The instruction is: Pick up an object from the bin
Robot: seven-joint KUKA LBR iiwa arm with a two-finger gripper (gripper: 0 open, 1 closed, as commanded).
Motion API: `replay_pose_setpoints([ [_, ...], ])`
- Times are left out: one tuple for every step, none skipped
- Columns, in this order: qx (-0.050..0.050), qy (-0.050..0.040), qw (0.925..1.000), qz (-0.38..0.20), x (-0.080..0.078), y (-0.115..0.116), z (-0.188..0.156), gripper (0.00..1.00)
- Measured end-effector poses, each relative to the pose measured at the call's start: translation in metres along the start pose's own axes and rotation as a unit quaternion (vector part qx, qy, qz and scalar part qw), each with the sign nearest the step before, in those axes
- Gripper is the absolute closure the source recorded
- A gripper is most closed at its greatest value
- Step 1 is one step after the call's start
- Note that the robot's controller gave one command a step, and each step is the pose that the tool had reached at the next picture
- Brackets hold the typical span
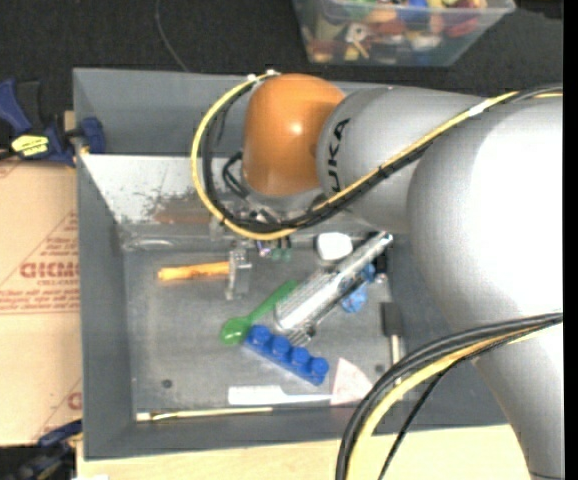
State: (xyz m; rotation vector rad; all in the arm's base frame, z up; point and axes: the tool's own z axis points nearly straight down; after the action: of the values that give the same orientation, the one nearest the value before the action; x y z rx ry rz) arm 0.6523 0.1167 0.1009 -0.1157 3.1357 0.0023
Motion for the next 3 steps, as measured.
replay_pose_setpoints([
  [-0.002,-0.0103,0.9998,0.016,-0.0032,0.0103,0.0299,0.0],
  [-0.001,-0.0091,0.9992,-0.038,-0.0044,0.0122,0.0295,1.0],
  [-0.001,-0.009,0.9993,-0.037,-0.0044,0.0123,0.0295,1.0],
])
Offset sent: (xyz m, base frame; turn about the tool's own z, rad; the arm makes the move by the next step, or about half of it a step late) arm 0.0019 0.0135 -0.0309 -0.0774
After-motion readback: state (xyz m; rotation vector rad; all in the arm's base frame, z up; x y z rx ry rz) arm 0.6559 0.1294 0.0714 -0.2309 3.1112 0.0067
